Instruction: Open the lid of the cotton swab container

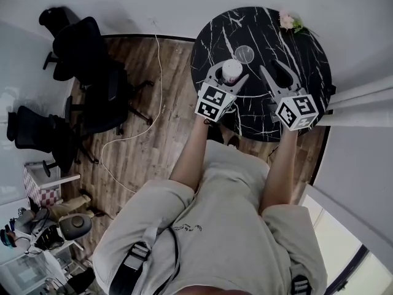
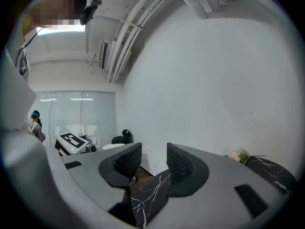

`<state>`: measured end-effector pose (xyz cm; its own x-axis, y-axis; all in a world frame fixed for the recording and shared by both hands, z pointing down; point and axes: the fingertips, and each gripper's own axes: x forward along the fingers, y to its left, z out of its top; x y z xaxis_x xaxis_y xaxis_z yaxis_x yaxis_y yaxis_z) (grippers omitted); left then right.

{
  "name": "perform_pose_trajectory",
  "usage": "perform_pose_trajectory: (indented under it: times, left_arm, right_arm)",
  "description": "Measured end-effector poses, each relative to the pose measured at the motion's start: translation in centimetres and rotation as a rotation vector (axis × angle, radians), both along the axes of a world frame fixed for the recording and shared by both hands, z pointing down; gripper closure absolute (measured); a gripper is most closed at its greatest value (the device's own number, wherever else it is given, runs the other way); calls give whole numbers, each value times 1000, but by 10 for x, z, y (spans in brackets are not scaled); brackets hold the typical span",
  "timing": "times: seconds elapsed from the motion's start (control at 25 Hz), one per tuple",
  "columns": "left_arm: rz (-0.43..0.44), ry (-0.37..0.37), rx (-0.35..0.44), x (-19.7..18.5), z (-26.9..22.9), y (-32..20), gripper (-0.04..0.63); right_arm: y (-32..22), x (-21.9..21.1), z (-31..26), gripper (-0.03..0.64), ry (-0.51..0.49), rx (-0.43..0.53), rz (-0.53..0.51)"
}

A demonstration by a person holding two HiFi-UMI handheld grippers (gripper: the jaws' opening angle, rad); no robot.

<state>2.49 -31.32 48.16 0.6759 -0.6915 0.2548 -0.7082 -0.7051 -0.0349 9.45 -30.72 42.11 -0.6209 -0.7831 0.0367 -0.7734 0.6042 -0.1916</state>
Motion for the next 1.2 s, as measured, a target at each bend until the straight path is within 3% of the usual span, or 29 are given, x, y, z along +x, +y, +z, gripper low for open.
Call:
perform_pose_trajectory:
  times: [0.36,0.68,0.84,0.96,1.2]
  left_arm:
    - [-9,14,0,-4,0,-2,344]
    - [-44,41,6,-16,-5,-6,344]
    - [-46,-15,55,-16,-6,-5,344]
    - [-48,2,46,-14,-3,-5,344]
    - [-63,-17,42,-15,-3,-8,344]
  right_arm:
    - [-3,0,9,546,-9,-19,4]
    - [-6,-8,10,574,-2,-48,-7]
    - [-7,-14,25,581,8,-106,-9]
    - [-8,-17,48,581,24,-167,-10]
    - [-12,-14,48,581,1,-172,-12]
